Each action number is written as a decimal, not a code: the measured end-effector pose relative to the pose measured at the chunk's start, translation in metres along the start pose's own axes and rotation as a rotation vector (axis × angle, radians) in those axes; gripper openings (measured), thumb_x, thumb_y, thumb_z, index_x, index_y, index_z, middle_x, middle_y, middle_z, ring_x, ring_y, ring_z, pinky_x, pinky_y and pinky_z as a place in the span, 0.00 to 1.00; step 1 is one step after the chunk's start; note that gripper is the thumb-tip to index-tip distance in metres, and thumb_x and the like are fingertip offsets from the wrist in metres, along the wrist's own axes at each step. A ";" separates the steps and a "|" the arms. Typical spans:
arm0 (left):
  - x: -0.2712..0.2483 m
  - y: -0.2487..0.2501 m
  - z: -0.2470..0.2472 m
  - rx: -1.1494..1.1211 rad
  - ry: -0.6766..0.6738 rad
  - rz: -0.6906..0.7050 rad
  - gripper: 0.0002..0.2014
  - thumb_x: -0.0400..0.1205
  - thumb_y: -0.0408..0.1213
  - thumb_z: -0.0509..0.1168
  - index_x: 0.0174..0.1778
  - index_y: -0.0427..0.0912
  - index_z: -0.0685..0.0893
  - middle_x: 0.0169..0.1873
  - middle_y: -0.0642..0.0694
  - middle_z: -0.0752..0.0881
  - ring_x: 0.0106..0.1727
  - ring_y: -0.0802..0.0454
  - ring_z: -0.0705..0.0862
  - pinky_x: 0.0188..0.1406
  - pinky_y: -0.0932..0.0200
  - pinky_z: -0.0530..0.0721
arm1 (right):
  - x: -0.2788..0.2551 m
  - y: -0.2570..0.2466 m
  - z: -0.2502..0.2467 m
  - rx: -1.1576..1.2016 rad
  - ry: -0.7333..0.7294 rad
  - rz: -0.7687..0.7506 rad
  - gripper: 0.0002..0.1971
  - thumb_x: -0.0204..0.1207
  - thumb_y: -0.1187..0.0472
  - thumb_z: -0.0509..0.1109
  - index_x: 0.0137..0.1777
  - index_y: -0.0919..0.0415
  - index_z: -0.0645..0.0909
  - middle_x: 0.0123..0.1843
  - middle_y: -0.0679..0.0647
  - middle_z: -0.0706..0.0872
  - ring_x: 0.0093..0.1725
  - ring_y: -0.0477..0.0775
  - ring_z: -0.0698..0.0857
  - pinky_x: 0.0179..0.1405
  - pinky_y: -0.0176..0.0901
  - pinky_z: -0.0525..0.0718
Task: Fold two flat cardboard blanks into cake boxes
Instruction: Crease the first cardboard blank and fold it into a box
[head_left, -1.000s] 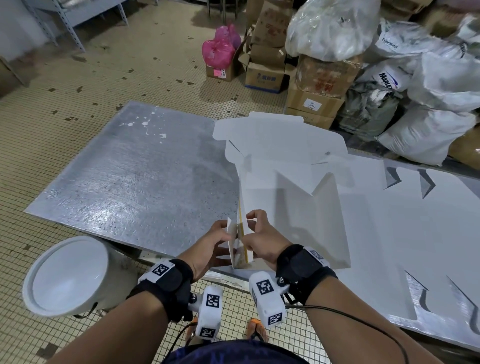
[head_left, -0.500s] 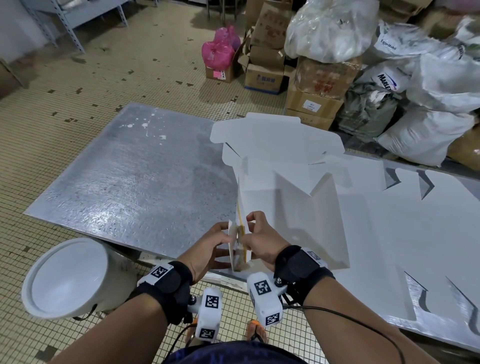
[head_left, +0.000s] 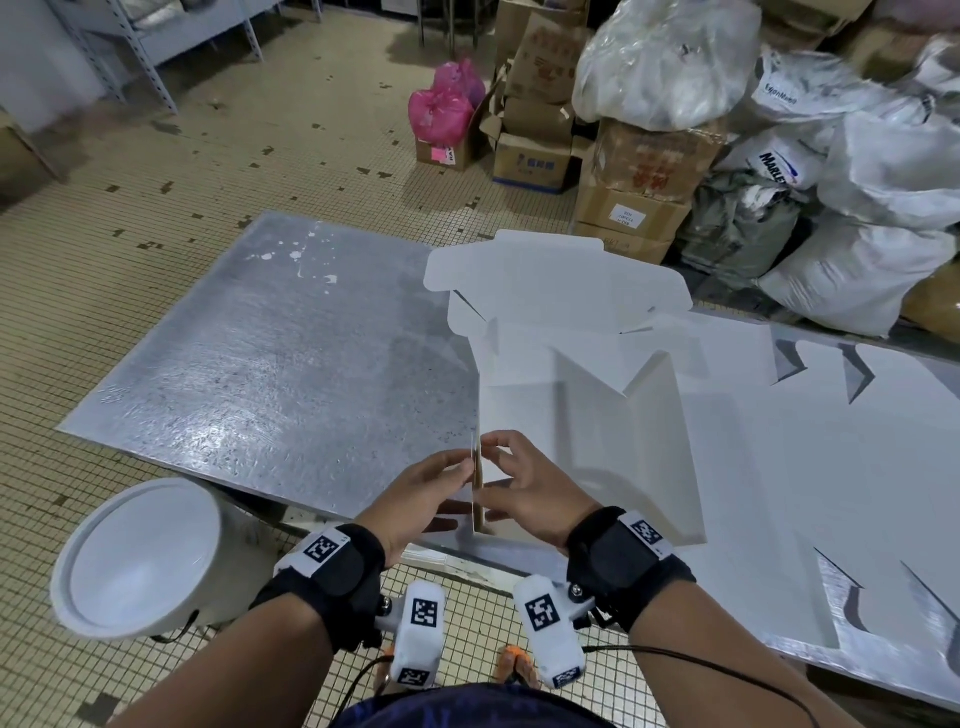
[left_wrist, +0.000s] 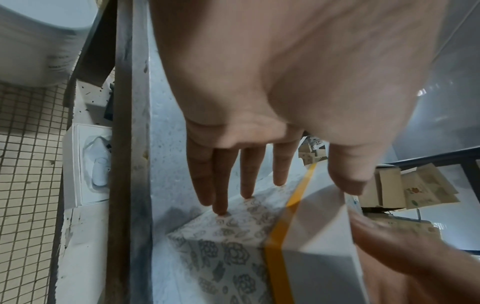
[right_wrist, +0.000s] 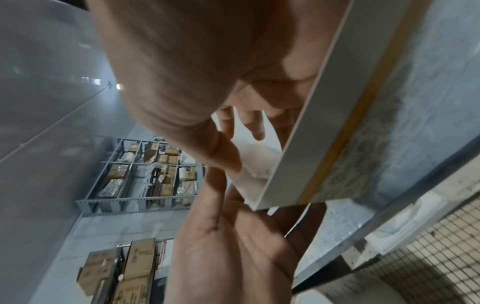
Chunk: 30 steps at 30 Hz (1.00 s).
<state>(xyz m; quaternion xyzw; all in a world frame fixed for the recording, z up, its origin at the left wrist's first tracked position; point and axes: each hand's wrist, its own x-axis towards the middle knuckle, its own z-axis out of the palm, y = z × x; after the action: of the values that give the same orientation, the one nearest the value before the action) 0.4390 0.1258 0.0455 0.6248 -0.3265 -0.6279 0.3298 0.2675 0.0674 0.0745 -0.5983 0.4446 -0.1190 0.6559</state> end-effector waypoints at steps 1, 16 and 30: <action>-0.001 0.001 0.001 -0.006 0.001 0.001 0.19 0.79 0.65 0.66 0.64 0.67 0.84 0.63 0.57 0.88 0.65 0.48 0.87 0.73 0.38 0.78 | -0.002 0.001 -0.002 0.003 -0.013 -0.019 0.27 0.76 0.67 0.74 0.71 0.48 0.70 0.80 0.50 0.74 0.55 0.53 0.90 0.54 0.48 0.89; -0.002 0.009 0.008 0.029 0.048 0.047 0.13 0.84 0.53 0.68 0.64 0.60 0.85 0.59 0.56 0.89 0.58 0.55 0.89 0.61 0.48 0.88 | -0.021 0.012 -0.010 -0.172 -0.011 -0.012 0.16 0.74 0.61 0.79 0.61 0.53 0.84 0.49 0.49 0.93 0.51 0.44 0.91 0.65 0.50 0.86; -0.006 0.016 0.009 0.142 0.089 0.062 0.16 0.83 0.53 0.68 0.67 0.62 0.82 0.60 0.62 0.87 0.62 0.62 0.85 0.64 0.52 0.84 | -0.027 0.011 -0.008 -0.239 -0.025 -0.048 0.18 0.72 0.60 0.81 0.62 0.53 0.85 0.44 0.47 0.94 0.47 0.40 0.90 0.61 0.40 0.84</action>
<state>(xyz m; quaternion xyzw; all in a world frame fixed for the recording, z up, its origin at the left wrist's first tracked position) 0.4304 0.1221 0.0619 0.6635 -0.3742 -0.5644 0.3180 0.2423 0.0835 0.0769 -0.6842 0.4330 -0.0733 0.5822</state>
